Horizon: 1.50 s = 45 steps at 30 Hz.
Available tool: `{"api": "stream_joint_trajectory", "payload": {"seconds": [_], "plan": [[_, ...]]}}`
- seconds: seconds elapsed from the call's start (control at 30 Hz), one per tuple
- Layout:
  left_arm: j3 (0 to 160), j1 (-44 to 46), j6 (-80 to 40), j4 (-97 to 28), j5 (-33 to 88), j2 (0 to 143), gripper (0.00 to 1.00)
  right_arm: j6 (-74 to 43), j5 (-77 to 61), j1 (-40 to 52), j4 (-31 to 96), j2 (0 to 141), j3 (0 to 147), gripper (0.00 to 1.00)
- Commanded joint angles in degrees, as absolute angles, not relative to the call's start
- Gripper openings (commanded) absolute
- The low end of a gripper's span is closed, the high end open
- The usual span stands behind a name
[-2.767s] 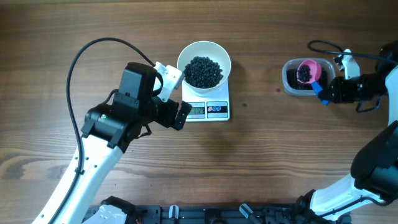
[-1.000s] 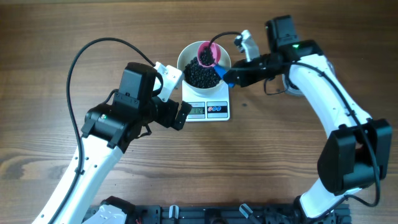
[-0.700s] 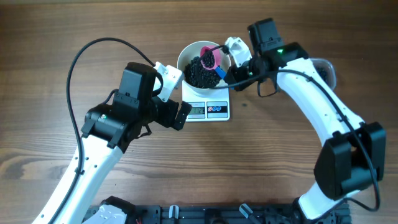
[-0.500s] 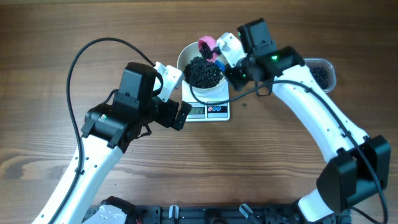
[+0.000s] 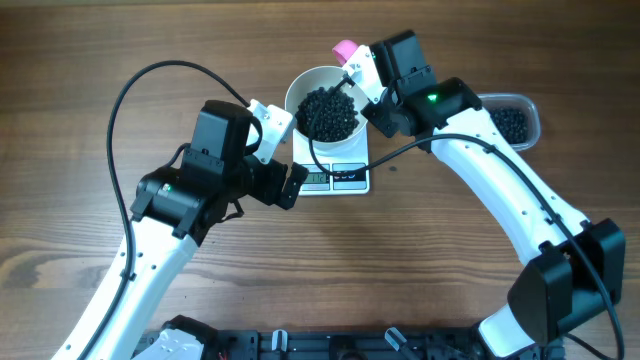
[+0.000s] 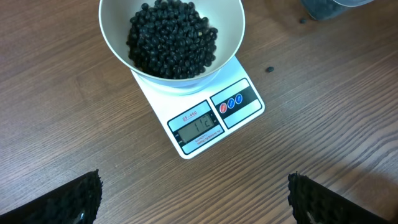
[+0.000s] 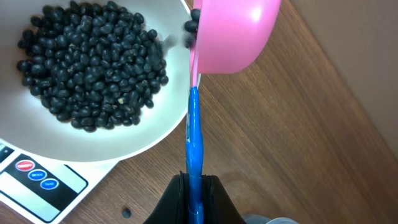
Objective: Scoop item into bowl and weigh 150g on scale
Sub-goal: 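Tip the scoop to pour beans into the bowl, then return the empty scoop right to the bean tub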
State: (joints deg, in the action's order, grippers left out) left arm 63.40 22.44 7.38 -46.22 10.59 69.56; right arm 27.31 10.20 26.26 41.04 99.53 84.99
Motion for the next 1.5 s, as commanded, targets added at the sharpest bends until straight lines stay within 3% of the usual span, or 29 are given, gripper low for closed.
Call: {"api": "stream_joint_trajectory", "payload": {"seconds": [0.0,0.2,0.3,0.43,0.53,0.77,1.37,1.47], "plan": [[64.4,22.7,7.0,-46.0,11.5,69.8,1.0,28.5,9.0,27.1,40.8,98.4,86.4,0.04],[64.4,22.7,7.0,-46.0,11.5,69.8,1.0,31.9,-1.1,27.3,43.7,98.4,86.4,0.04],[64.4,22.7,7.0,-46.0,11.5,69.8,1.0,35.6,1.0,27.8,45.3,98.4,86.3,0.04],[64.4,22.7,7.0,-46.0,11.5,69.8,1.0,29.5,2.9,27.8,44.0,98.4,86.3,0.04],[64.4,22.7,7.0,-46.0,11.5,69.8,1.0,22.0,-9.1,27.8,42.9,98.4,86.3,0.04],[64.4,22.7,7.0,-46.0,11.5,69.8,1.0,19.1,-14.0,26.0,42.7,98.2,86.4,0.04],[64.4,22.7,7.0,-46.0,11.5,69.8,1.0,22.5,-12.6,-6.9,52.1,89.6,86.3,0.04],[64.4,22.7,7.0,-46.0,11.5,69.8,1.0,22.5,-12.5,-8.4,51.0,89.6,86.3,0.04]]}}
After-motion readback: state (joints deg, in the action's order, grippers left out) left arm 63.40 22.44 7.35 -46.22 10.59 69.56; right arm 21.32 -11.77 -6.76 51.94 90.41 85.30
